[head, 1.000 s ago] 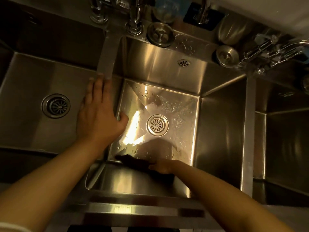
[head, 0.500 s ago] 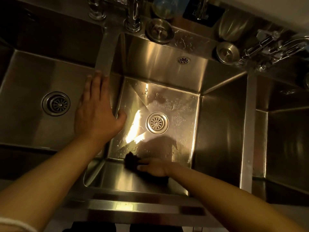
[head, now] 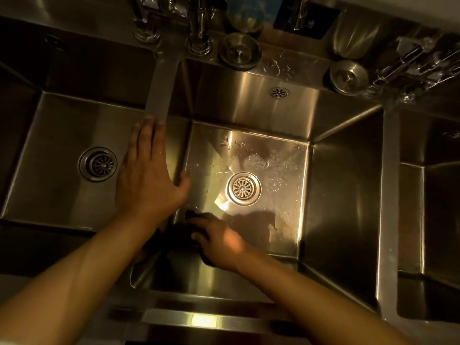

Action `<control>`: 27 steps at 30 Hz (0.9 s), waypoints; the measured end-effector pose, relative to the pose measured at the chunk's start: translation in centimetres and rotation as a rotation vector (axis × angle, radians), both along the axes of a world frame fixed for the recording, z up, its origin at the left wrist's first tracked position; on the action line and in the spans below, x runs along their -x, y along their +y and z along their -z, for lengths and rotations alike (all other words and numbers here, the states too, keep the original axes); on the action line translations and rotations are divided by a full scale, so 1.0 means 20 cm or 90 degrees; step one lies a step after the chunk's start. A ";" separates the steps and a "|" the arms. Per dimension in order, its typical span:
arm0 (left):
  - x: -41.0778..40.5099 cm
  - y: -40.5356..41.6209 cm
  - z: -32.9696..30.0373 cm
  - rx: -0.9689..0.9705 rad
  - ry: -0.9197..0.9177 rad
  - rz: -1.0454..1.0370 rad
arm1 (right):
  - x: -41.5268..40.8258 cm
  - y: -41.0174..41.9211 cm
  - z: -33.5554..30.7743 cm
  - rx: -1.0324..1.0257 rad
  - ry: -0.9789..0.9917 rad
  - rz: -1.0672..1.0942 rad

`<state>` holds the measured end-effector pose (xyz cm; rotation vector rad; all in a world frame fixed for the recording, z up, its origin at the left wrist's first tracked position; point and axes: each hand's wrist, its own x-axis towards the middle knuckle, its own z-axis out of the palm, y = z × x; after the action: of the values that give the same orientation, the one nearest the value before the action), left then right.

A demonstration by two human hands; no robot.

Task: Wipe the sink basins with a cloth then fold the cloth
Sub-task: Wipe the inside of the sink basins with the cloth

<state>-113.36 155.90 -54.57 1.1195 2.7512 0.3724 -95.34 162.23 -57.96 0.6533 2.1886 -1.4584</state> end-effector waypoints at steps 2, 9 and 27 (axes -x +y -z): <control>0.00 0.00 0.00 -0.001 -0.002 0.000 | 0.08 0.10 0.07 -0.063 0.043 0.040; -0.01 0.01 0.00 -0.008 -0.014 -0.013 | 0.38 0.44 0.40 -0.212 0.142 0.197; -0.02 0.01 -0.05 0.037 -0.031 -0.019 | 0.41 0.44 0.92 -0.385 0.050 -0.094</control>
<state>-113.04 156.11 -53.55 1.0423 2.7212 0.3178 -103.62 171.00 -76.42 0.6058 2.6920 -0.7467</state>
